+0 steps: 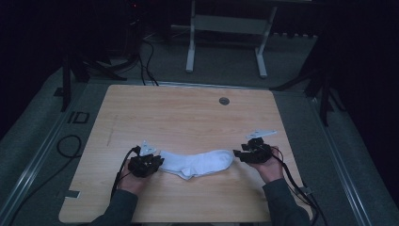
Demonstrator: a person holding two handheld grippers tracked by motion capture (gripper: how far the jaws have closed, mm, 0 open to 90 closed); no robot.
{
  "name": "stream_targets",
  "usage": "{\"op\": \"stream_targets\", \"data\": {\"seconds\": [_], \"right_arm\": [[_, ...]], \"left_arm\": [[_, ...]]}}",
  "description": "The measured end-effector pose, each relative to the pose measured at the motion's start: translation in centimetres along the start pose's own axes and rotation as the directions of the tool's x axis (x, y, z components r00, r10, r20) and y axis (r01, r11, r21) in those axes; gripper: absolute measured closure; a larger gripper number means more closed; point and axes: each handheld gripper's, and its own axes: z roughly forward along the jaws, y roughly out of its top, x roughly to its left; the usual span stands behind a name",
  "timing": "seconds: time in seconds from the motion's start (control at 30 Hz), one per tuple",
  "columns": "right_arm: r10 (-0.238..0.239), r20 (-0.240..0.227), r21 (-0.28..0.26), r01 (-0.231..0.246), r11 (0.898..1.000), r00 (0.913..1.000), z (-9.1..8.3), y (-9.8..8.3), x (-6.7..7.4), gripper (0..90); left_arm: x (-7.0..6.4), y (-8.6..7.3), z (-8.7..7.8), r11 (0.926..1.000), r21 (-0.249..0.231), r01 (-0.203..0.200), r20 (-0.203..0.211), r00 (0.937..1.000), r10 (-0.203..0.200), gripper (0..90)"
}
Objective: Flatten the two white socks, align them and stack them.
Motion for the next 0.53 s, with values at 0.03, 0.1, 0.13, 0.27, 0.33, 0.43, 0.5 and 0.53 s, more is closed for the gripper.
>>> {"op": "stream_targets", "data": {"seconds": [0.03, 0.1, 0.13, 0.27, 0.33, 0.43, 0.5, 0.53], "right_arm": [[0.004, -0.002, 0.005, -0.004, 1.000, 1.0000, 0.1, -0.1, 0.0, 50.1], [0.011, -0.004, 0.009, -0.011, 1.000, 0.9999, 0.3, -0.3, -0.2, 49.9], [0.013, -0.004, 0.010, -0.013, 1.000, 0.9999, 0.3, -0.3, -0.3, 49.7], [0.036, -0.015, 0.008, -0.036, 0.999, 0.9992, 0.3, -0.4, -0.7, 48.5], [0.041, -0.016, 0.014, -0.041, 0.999, 0.9990, 0.3, -0.4, -0.7, 47.9], [0.047, -0.015, 0.016, -0.047, 0.999, 0.9988, 0.2, -0.5, -0.8, 47.7], [0.054, -0.016, 0.009, -0.054, 0.998, 0.9984, 0.2, -0.7, -1.1, 47.5], [0.058, -0.015, 0.010, -0.058, 0.998, 0.9982, 0.1, -0.7, -1.2, 47.4]], "left_arm": [[0.1, 0.0, -0.1, 1.0000, -0.006, 0.000, -0.004, 1.0000, 0.000, 76.9], [0.2, 0.0, -0.3, 0.9999, -0.012, 0.003, -0.011, 0.9999, -0.003, 76.4], [0.4, 0.0, -0.4, 0.9999, -0.011, 0.002, -0.016, 0.9999, -0.002, 76.1], [1.3, 0.0, -0.8, 0.9994, -0.018, 0.028, -0.031, 0.9991, -0.029, 74.7], [1.8, -0.1, -1.1, 0.9989, -0.019, 0.043, -0.045, 0.9980, -0.044, 74.6], [2.5, -0.3, -1.4, 0.9977, -0.023, 0.064, -0.059, 0.9962, -0.065, 74.1], [3.0, -0.4, -1.6, 0.9967, -0.025, 0.077, -0.072, 0.9943, -0.079, 73.6], [3.2, -0.4, -1.7, 0.9964, -0.021, 0.082, -0.077, 0.9935, -0.083, 73.4]]}}
